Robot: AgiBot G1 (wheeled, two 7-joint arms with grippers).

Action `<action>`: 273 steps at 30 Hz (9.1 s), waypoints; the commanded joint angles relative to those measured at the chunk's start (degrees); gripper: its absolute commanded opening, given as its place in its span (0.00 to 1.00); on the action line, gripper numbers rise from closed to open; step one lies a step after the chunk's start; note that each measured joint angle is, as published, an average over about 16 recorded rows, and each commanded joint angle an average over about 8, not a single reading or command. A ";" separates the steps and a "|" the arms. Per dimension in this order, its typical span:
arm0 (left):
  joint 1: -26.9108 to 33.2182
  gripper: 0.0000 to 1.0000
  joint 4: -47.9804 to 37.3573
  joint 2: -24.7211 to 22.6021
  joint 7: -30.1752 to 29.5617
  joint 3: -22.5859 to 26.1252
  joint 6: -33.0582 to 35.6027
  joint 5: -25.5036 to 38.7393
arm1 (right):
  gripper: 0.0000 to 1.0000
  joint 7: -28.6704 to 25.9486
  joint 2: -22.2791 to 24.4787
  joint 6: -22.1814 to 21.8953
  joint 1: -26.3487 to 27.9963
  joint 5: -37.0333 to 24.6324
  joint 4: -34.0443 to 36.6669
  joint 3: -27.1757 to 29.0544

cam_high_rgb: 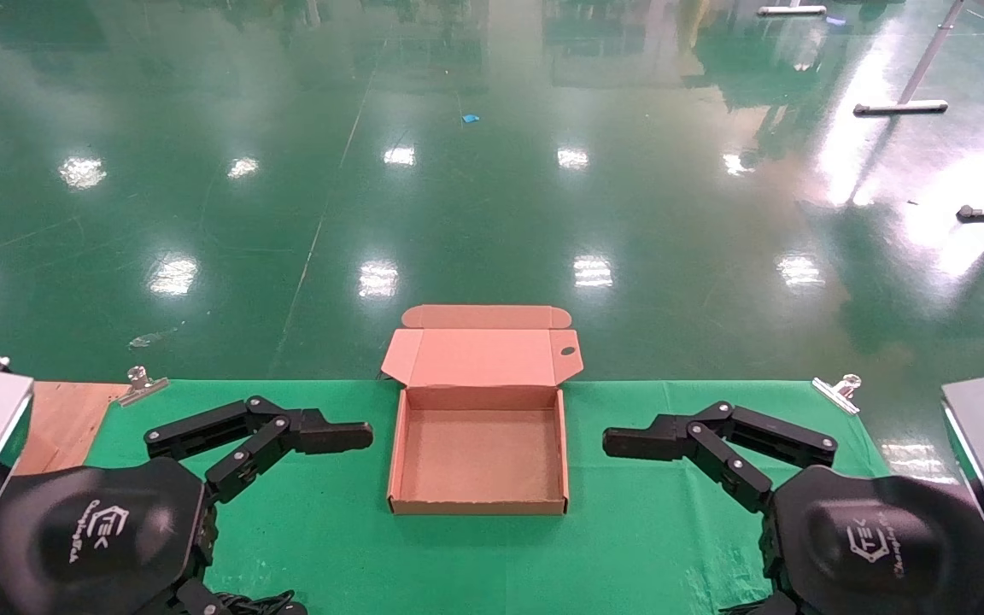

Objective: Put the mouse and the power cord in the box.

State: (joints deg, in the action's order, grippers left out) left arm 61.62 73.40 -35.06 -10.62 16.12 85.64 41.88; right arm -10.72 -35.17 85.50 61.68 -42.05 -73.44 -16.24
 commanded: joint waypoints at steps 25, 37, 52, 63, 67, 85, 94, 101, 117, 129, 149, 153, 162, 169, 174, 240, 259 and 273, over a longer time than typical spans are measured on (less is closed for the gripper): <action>1.71 1.00 -0.53 -0.55 0.16 2.70 0.56 5.75 | 1.00 4.31 0.37 0.34 1.33 -8.06 2.05 -2.18; 10.33 1.00 -9.50 -4.84 3.54 12.16 1.90 27.50 | 1.00 12.61 -3.23 2.36 13.87 -40.00 5.01 -13.87; 19.70 1.00 -26.40 -10.88 10.17 23.66 -4.20 56.55 | 1.00 26.63 -15.97 -5.51 22.91 -65.17 24.04 -24.62; 20.81 1.00 -40.04 -17.95 17.08 26.97 -9.77 62.76 | 1.00 38.05 -23.36 -12.52 25.19 -71.30 42.20 -28.21; 21.19 1.00 -44.66 -19.53 19.94 27.29 -11.10 63.19 | 1.00 41.31 -25.25 -14.75 25.55 -72.51 47.21 -28.98; 24.07 0.00 -56.64 -21.60 28.76 26.56 -13.81 62.34 | 0.00 50.70 -28.82 -18.48 28.70 -72.38 61.49 -28.96; 24.94 0.00 -59.81 -21.77 31.39 26.03 -14.26 61.59 | 0.00 53.71 -29.90 -18.70 30.16 -72.47 65.36 -29.07; 25.41 0.00 -61.36 -22.57 32.77 26.43 -14.68 62.19 | 0.00 55.40 -31.05 -19.13 30.56 -72.39 67.64 -29.05; 26.33 0.00 -64.83 -23.82 35.36 26.81 -15.69 62.81 | 0.00 57.01 -33.06 -21.64 30.96 -72.69 71.04 -29.23; 28.65 0.00 -66.55 -24.47 36.67 27.11 -15.05 63.27 | 0.00 57.62 -32.95 -21.04 32.42 -72.13 72.23 -28.84; 42.68 0.00 -51.61 -23.72 30.76 28.10 -3.98 65.02 | 0.00 58.28 -31.78 -10.18 47.16 -68.20 68.71 -26.12; 44.37 0.00 -43.81 -23.30 26.10 27.56 -1.86 64.42 | 0.00 56.96 -32.92 -8.74 50.21 -67.45 67.31 -25.58; 46.03 0.00 -25.89 -24.00 14.28 26.93 -0.95 64.83 | 0.00 52.48 -36.73 -7.44 55.24 -66.41 64.45 -24.83; 48.21 0.00 -17.91 -24.97 8.38 26.51 -0.21 65.23 | 0.00 49.28 -38.46 -6.54 58.49 -66.22 62.94 -24.63; 49.01 0.00 -15.12 -25.52 6.39 26.40 0.63 64.95 | 0.00 48.28 -38.34 -5.37 59.49 -66.14 61.84 -24.59; 24.49 1.00 -46.16 -42.73 28.07 44.60 -52.93 36.82 | 0.00 49.60 -34.98 -6.23 53.24 -64.80 61.03 -23.77; 25.47 1.00 -47.83 -21.73 41.68 31.39 -19.09 13.26 | 0.00 41.46 -43.72 -20.78 44.62 -61.90 47.53 -30.98; 25.25 1.00 -59.07 -18.97 49.00 28.95 -15.27 10.28 | 0.00 33.02 -43.66 -41.73 35.44 -55.10 37.31 -48.23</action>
State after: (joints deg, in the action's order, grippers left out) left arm 86.97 14.73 -54.21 38.12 45.26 70.51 52.40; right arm 22.59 -78.83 44.35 97.44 -97.25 -35.86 -63.99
